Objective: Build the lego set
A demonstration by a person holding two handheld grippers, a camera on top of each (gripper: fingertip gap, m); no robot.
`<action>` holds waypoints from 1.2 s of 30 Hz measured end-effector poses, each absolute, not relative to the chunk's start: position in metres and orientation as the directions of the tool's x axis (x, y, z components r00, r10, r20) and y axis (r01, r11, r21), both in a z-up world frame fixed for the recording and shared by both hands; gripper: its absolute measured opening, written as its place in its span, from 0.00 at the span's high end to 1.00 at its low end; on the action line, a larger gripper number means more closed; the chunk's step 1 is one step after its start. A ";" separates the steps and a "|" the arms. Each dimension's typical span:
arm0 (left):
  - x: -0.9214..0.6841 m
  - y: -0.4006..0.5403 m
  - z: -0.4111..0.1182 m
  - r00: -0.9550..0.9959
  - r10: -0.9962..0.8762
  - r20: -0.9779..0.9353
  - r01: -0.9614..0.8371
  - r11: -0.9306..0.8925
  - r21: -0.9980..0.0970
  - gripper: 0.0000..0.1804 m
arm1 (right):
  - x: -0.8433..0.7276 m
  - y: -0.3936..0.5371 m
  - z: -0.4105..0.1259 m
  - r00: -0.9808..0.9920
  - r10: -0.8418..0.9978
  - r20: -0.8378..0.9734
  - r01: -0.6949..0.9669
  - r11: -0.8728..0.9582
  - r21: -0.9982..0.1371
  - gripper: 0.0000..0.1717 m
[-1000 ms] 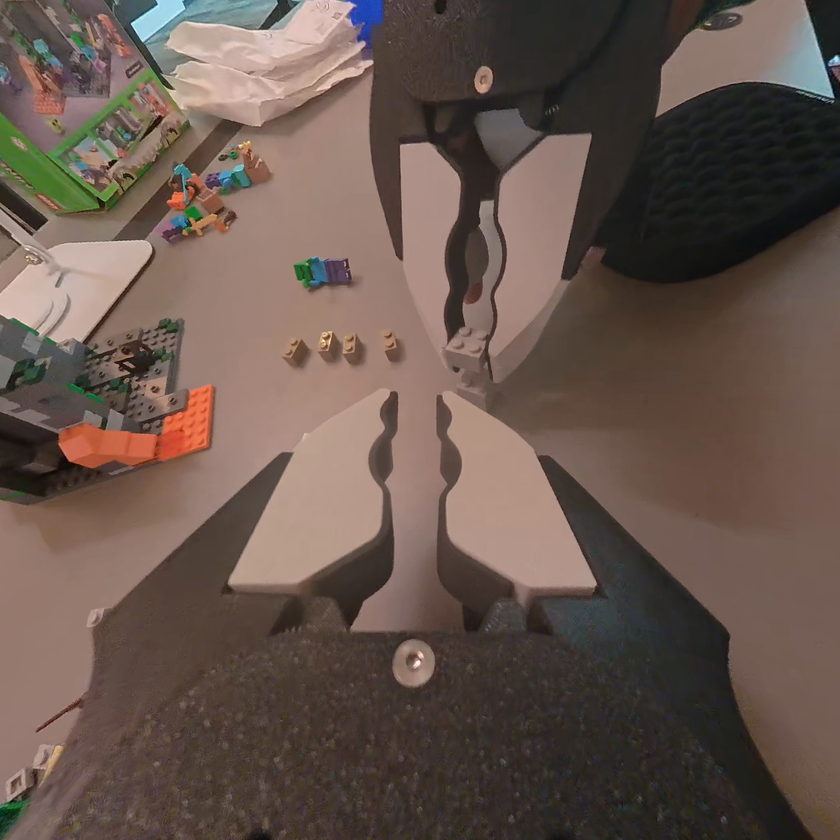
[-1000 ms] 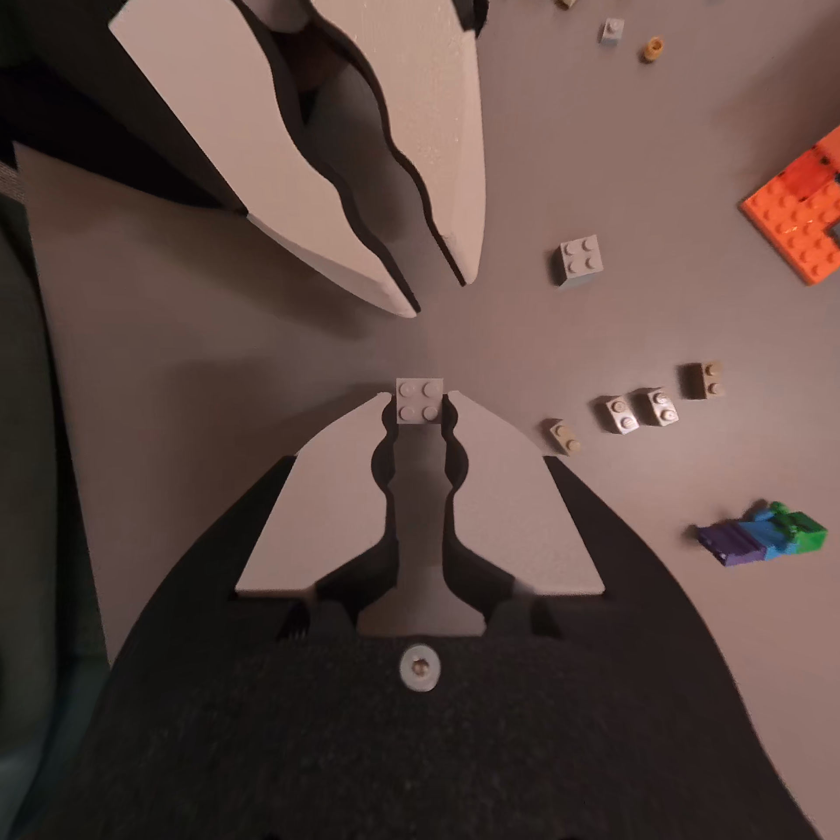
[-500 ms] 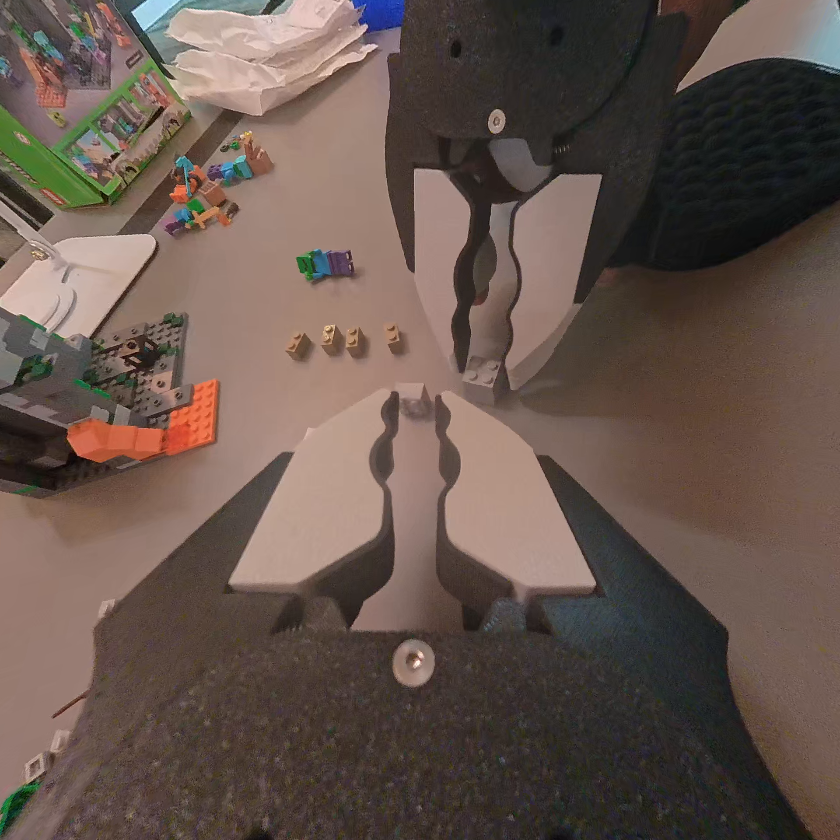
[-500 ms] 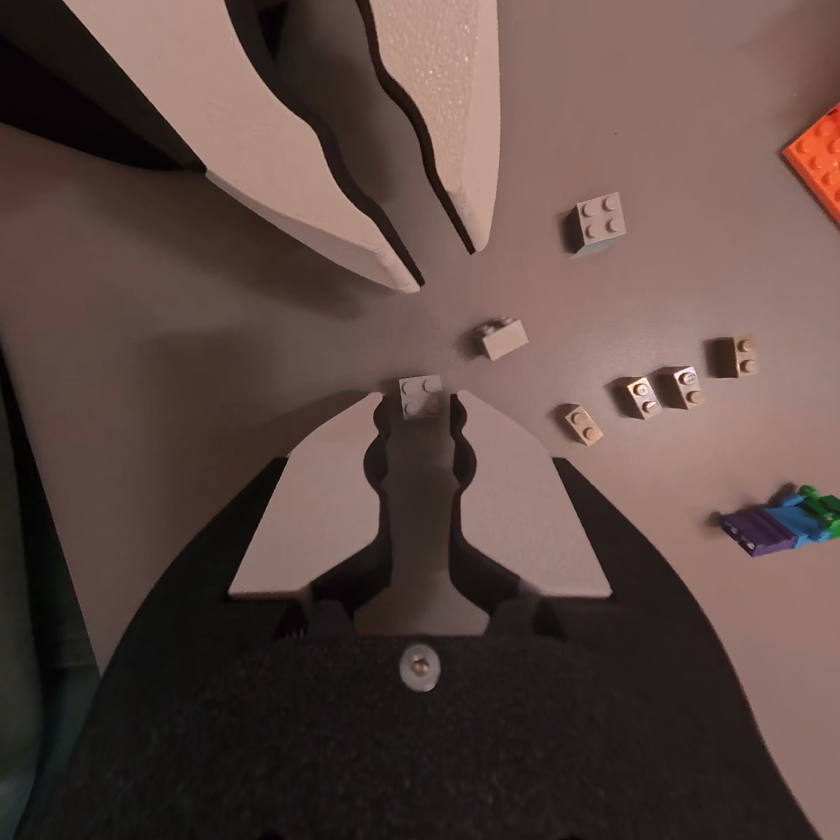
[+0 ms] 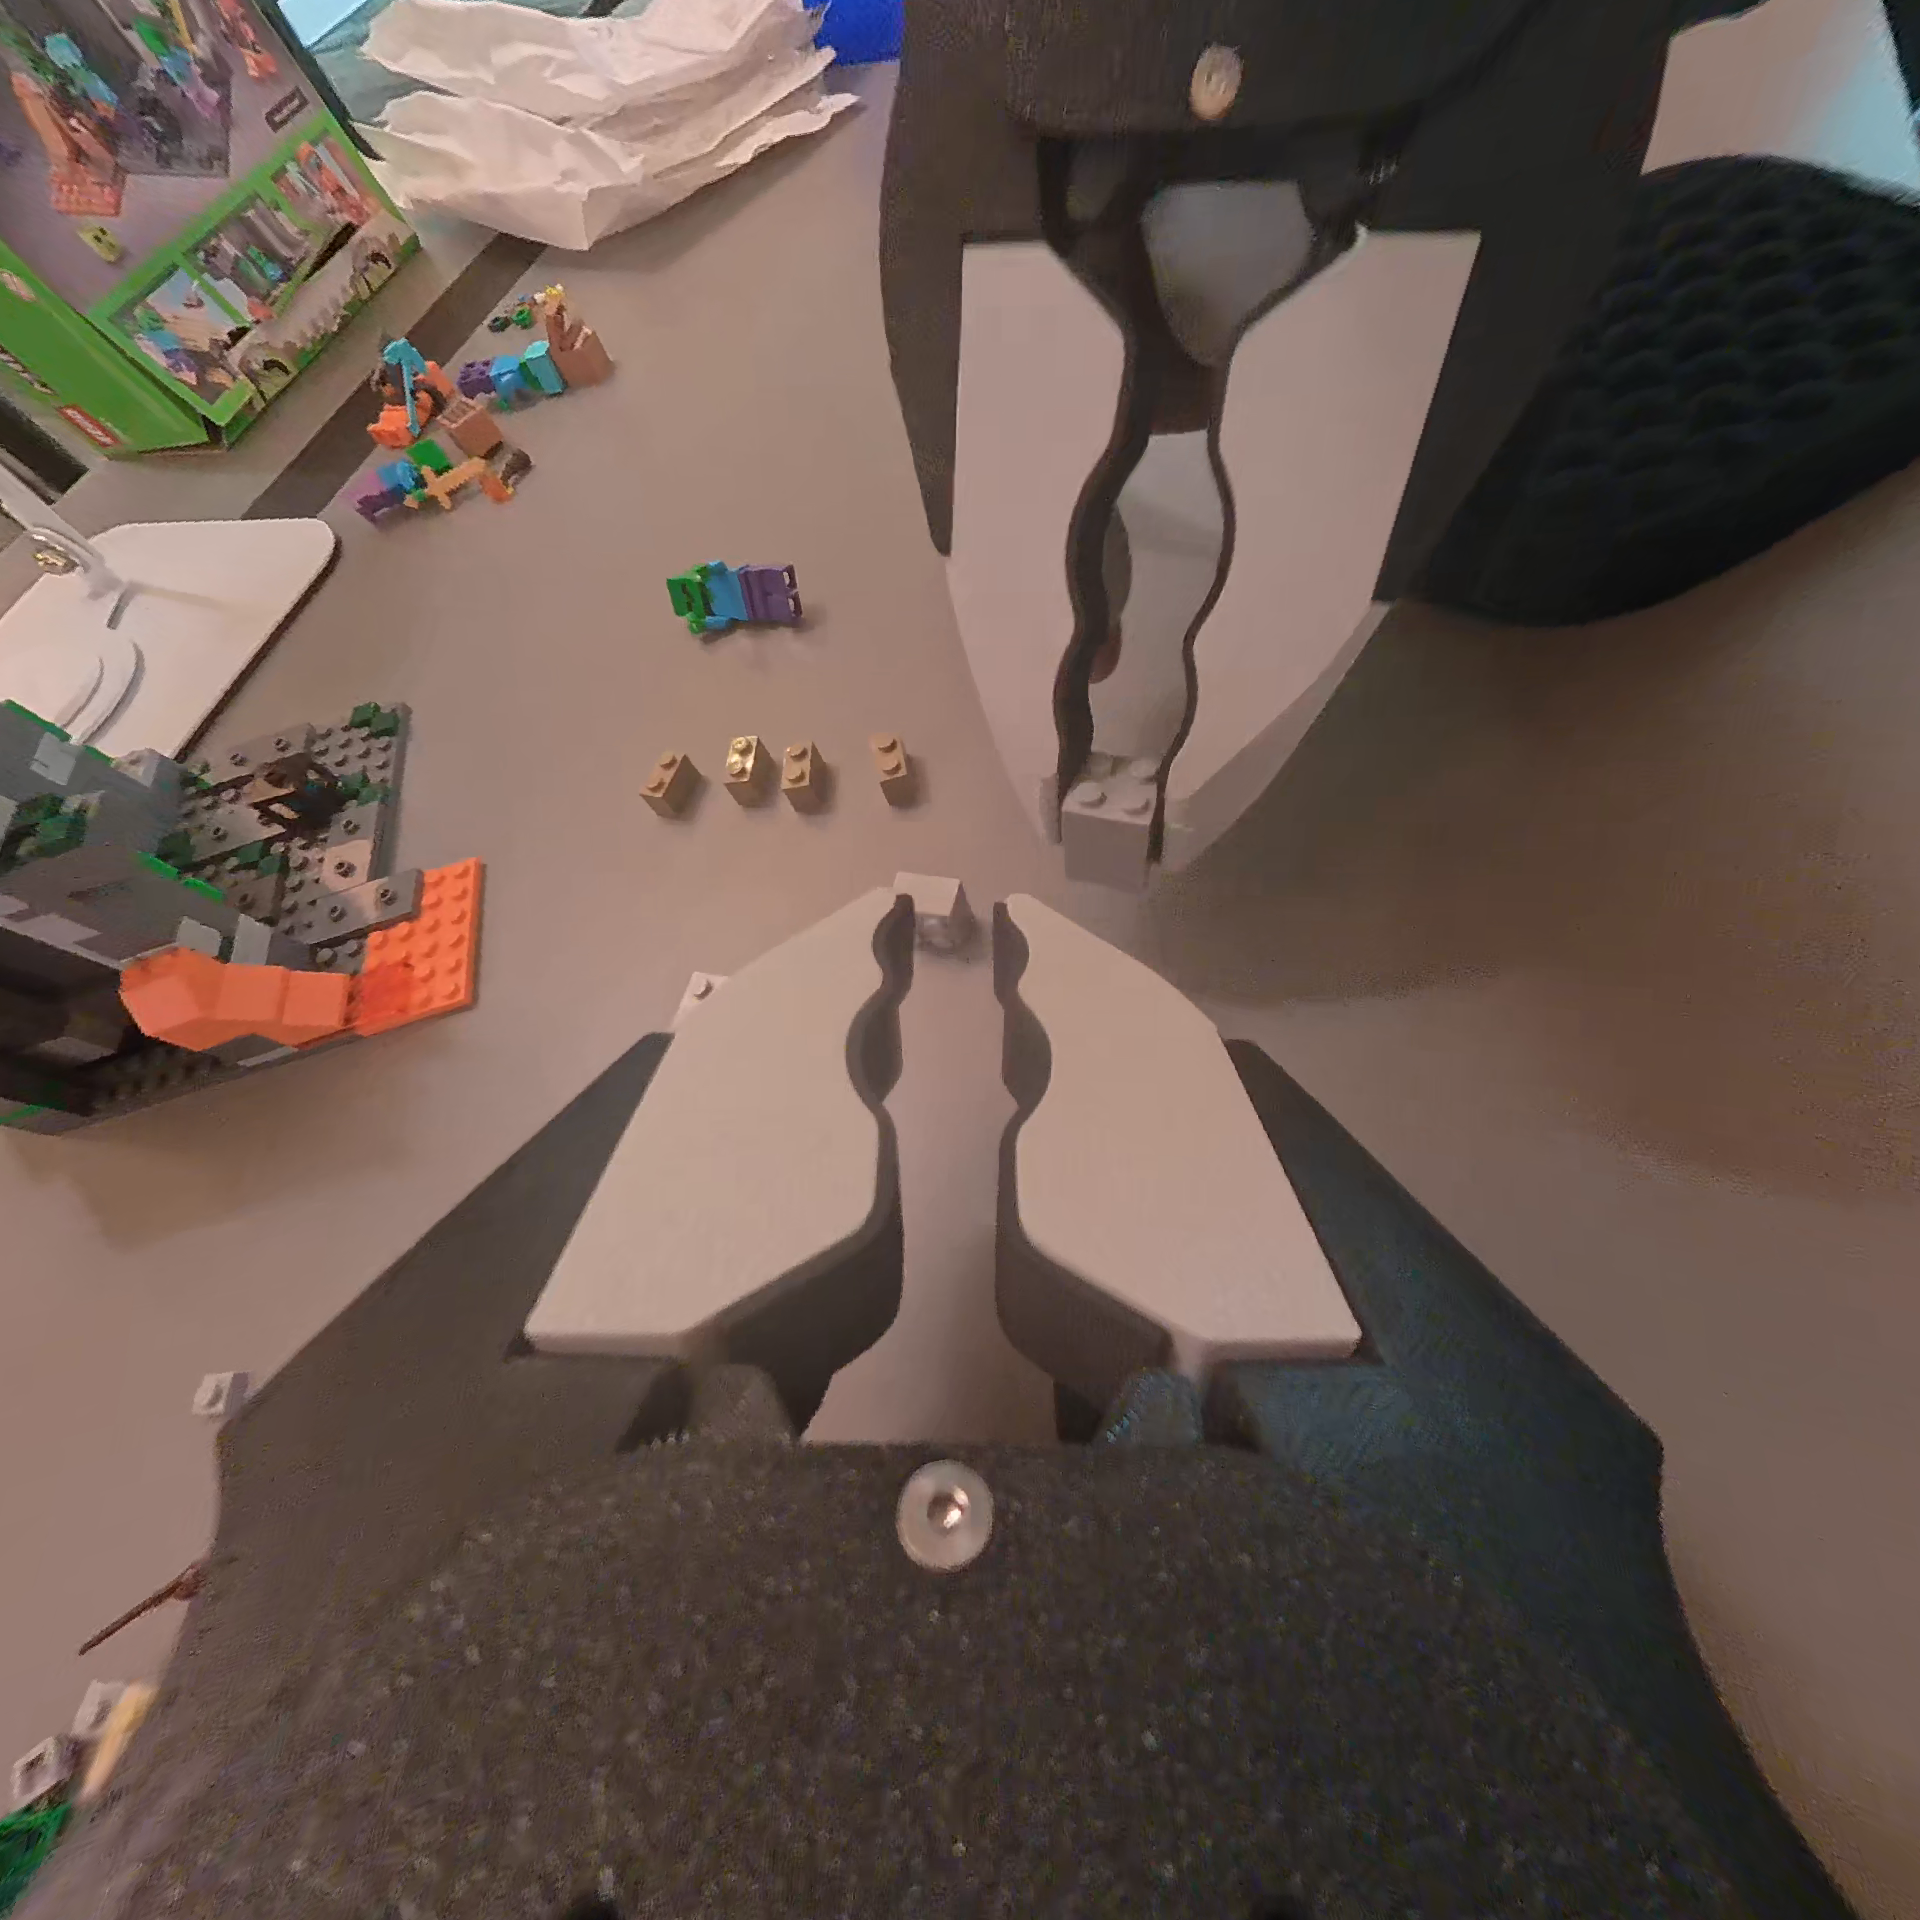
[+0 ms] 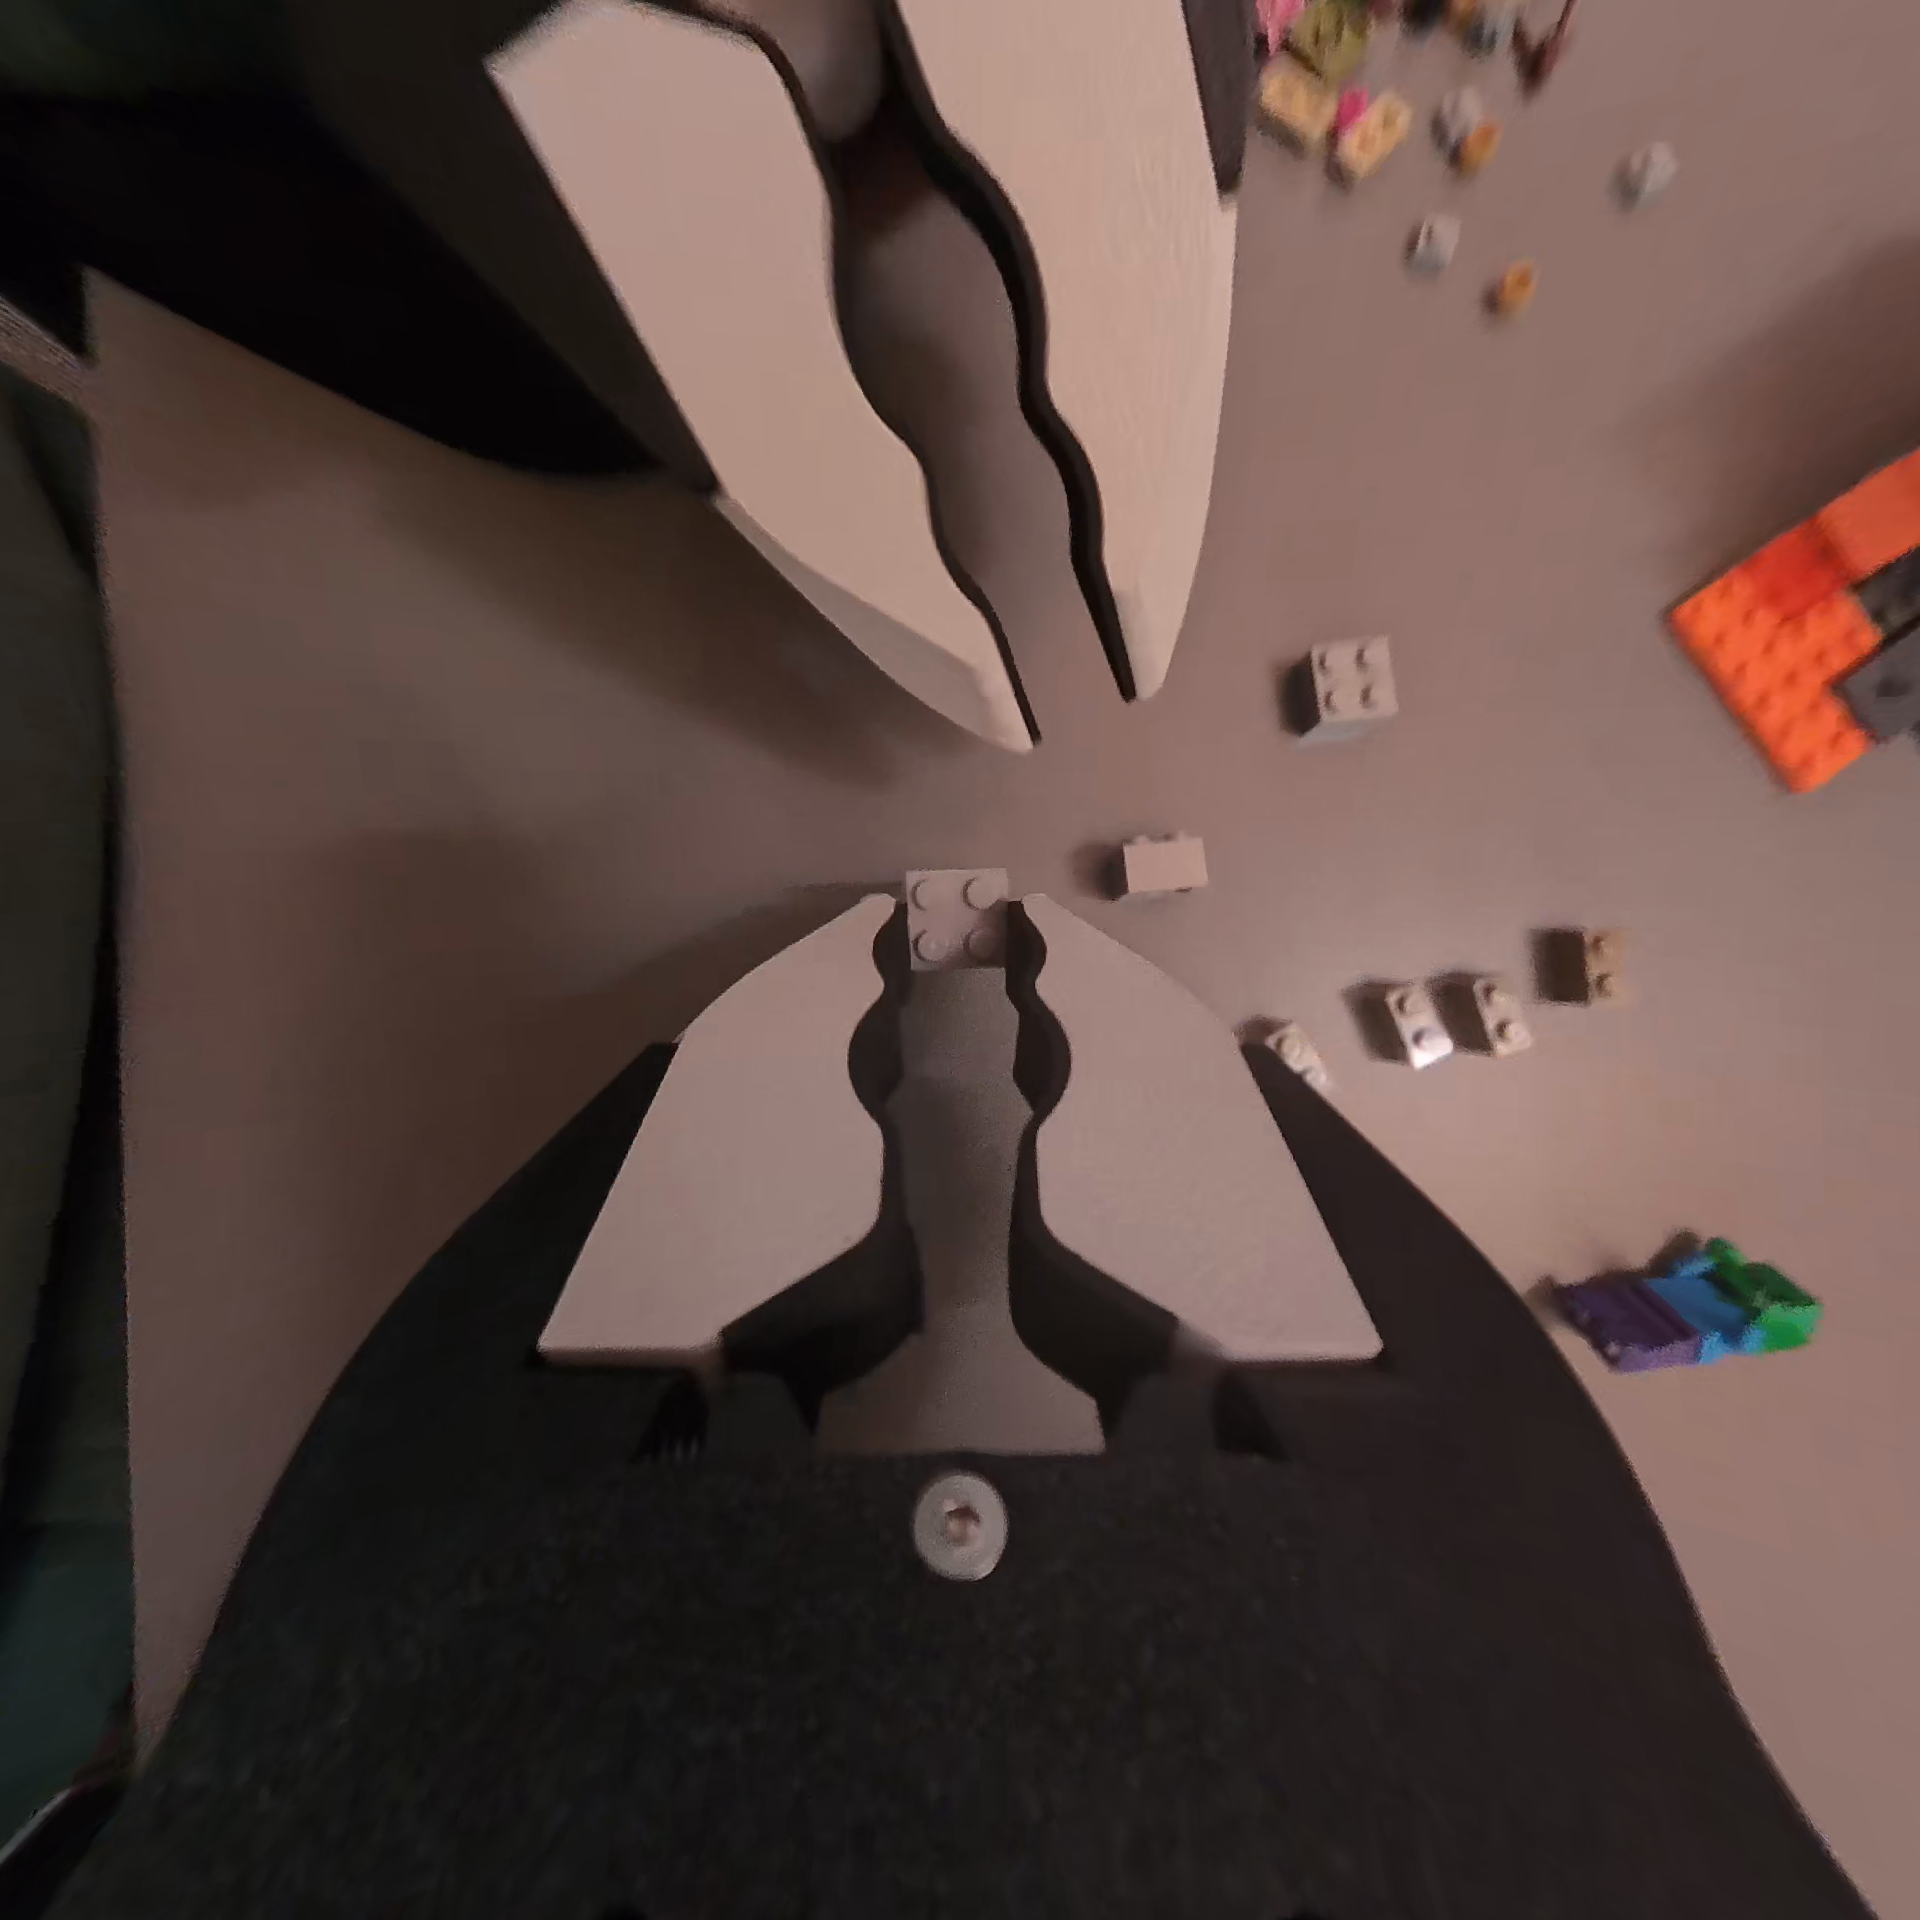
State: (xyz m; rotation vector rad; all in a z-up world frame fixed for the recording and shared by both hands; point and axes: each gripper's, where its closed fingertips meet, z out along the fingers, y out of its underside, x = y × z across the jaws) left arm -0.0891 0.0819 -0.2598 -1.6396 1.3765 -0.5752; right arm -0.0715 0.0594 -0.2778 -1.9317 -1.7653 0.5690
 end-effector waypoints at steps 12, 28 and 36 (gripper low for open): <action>-0.076 0.045 -0.209 0.082 -0.996 0.035 -0.211 -0.052 -0.976 0.86 | -0.076 0.038 -0.200 -0.092 0.990 0.105 0.547 0.138 -0.826 0.90; -0.073 0.039 -0.197 0.082 -0.996 -0.017 -0.150 0.004 -0.989 0.90 | -0.083 0.042 -0.194 -0.068 0.998 -0.006 0.510 0.030 -0.860 0.90; -0.074 0.044 -0.198 0.103 -0.995 0.006 -0.140 -0.021 -0.990 0.92 | -0.083 0.044 -0.196 -0.055 0.998 -0.016 0.564 0.018 -0.825 0.90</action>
